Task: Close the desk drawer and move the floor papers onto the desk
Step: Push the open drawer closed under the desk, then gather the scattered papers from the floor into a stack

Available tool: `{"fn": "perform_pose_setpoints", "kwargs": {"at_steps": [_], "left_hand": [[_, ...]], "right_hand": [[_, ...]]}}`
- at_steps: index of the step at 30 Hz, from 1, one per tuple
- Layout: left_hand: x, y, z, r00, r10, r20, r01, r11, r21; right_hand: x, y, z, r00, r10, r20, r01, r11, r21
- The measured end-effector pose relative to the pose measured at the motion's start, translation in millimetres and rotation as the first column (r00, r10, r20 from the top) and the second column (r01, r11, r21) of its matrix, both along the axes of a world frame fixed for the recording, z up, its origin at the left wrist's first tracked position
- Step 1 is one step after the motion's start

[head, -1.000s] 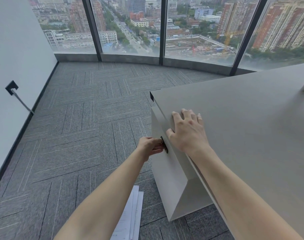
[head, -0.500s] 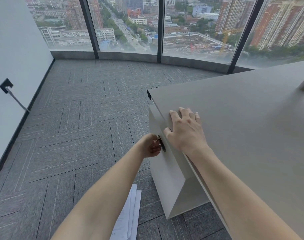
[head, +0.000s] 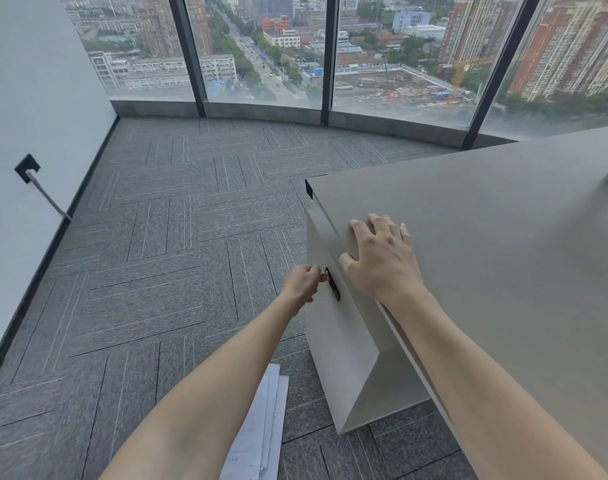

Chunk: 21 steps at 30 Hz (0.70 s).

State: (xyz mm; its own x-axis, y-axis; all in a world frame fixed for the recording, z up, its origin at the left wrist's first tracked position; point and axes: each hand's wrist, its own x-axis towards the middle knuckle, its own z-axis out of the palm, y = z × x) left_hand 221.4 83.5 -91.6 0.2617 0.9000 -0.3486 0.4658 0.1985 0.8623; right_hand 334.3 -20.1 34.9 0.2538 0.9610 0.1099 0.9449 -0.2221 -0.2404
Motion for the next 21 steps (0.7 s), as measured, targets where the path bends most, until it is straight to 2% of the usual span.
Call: {"fn": "perform_pose_setpoints", "kwargs": {"at_steps": [5, 10, 15, 21], "left_hand": [[-38, -20, 24, 0.932, -0.162, -0.325, 0.219, 0.965, 0.147], [-97, -46, 61, 0.845, -0.203, -0.494, 0.307, 0.942, 0.138], [-164, -80, 96, 0.801, -0.165, -0.576, 0.291, 0.947, 0.133], [-234, -133, 120, 0.812, -0.121, -0.571, 0.23, 0.965, 0.123]], "right_hand": [[-4, -4, 3, 1.0, -0.005, 0.009, 0.006, 1.0, -0.013], [-10, -11, 9, 0.998, -0.023, 0.05, 0.026, 0.997, -0.072], [-52, -35, 22, 1.0, -0.02, 0.007, 0.021, 0.997, -0.08], [-147, -75, 30, 0.987, 0.14, -0.074, -0.148, 0.982, -0.117]]}}
